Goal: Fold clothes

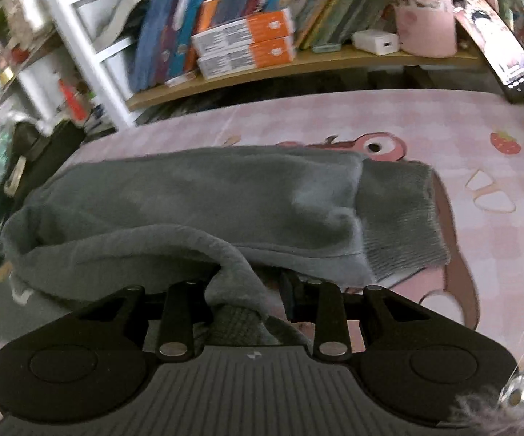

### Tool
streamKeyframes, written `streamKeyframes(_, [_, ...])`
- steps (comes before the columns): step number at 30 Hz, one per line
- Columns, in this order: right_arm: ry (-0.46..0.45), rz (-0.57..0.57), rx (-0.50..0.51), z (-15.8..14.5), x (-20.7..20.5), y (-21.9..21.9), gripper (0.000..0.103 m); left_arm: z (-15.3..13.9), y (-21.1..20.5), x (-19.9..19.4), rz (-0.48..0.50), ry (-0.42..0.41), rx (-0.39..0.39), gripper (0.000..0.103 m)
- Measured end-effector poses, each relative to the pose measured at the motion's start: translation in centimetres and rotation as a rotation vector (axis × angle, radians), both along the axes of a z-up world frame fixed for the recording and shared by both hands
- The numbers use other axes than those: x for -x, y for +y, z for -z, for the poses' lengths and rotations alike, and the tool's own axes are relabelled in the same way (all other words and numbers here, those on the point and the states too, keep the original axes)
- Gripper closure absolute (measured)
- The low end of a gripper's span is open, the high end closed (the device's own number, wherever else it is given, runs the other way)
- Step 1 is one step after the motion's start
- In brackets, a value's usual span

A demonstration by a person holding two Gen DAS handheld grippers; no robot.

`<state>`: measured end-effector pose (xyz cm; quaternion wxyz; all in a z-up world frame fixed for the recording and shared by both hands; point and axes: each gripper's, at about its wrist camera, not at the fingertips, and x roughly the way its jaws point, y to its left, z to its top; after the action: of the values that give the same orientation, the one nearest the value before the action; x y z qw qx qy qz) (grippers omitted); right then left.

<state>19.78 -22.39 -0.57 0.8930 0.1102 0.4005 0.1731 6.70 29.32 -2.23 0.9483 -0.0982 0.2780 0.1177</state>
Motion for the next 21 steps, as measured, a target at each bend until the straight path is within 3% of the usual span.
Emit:
streamKeyframes(4, [0.005,0.106,0.022,0.0,-1.7,-2.4,0.074,-0.4,-0.8,0.2,0.033,-0.098,0.032,0.039])
streamKeyframes(7, [0.011,0.119,0.063,-0.3,-1.4,-3.7,0.067,-0.6,-1.3,0.1,0.025,-0.181,0.059,0.029])
streamKeyframes(10, [0.008,0.098,0.095,-0.4,-0.5,-4.2,0.054,-0.7,-1.7,-0.6,0.033,-0.204,0.075,0.026])
streamKeyframes(16, [-0.007,0.059,0.107,-0.4,1.2,-4.6,0.055,-0.1,-2.0,-2.9,0.104,-0.093,0.105,0.023])
streamKeyframes(18, [-0.005,0.054,0.089,-0.4,1.3,-4.7,0.068,0.2,-1.7,-3.8,0.12,-0.05,0.13,0.026])
streamKeyframes(19, [-0.003,0.053,0.081,-0.4,1.5,-4.6,0.079,0.4,-1.4,-4.2,0.128,-0.038,0.143,0.027])
streamKeyframes(20, [-0.001,0.054,0.074,-0.6,1.8,-4.5,0.084,0.4,-1.5,-4.8,0.146,-0.02,0.112,0.031])
streamKeyframes(21, [0.002,0.054,0.068,-0.7,2.0,-4.3,0.085,0.5,-1.5,-5.4,0.164,-0.002,0.08,0.043])
